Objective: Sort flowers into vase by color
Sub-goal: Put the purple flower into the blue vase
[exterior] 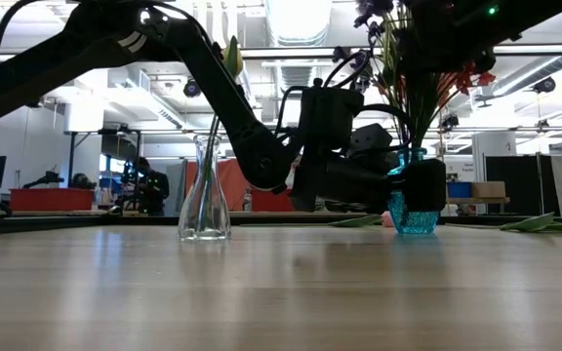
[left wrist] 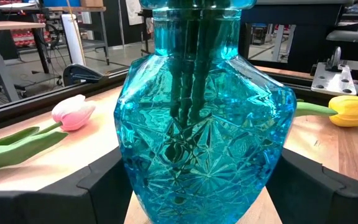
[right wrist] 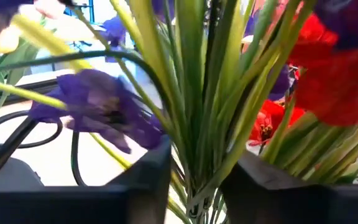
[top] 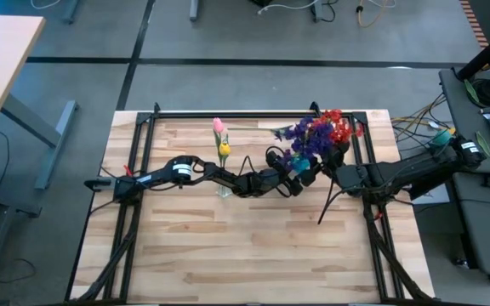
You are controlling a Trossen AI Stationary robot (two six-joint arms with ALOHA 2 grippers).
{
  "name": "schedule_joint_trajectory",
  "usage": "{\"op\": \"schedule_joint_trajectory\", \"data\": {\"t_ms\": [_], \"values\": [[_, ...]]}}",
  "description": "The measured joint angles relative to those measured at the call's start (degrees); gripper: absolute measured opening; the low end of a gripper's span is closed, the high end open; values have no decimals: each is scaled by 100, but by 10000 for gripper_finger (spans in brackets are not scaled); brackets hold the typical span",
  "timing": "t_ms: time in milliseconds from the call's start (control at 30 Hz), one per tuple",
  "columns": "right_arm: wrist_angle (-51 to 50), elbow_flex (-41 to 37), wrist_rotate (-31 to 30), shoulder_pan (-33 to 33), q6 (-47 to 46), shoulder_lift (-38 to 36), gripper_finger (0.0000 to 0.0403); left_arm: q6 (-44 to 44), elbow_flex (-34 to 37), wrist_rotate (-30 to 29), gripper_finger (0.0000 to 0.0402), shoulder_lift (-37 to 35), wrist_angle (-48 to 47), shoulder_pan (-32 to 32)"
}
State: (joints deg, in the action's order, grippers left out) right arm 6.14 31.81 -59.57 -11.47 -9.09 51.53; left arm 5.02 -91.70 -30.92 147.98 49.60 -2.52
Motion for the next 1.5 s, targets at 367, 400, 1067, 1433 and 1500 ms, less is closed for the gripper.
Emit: {"op": "schedule_joint_trajectory", "data": {"t_ms": [367, 400, 1067, 1433, 1500], "values": [[-283, 2, 2, 142, -205, 131, 15, 0, 0, 0, 290, 0, 0, 2], [-382, 2, 2, 162, -296, 188, 15, 0, 0, 0, 290, 0, 0, 0], [-582, 2, -90, 175, -528, 1389, 13, -24, 0, 2, 290, 0, -4, 9], [-631, 1, 24, 172, -609, 887, 86, 4, -4, 15, 296, 2, -9, 0], [-669, 0, 29, 160, -608, 766, 108, 7, -4, 17, 301, 1, -9, 0]]}}
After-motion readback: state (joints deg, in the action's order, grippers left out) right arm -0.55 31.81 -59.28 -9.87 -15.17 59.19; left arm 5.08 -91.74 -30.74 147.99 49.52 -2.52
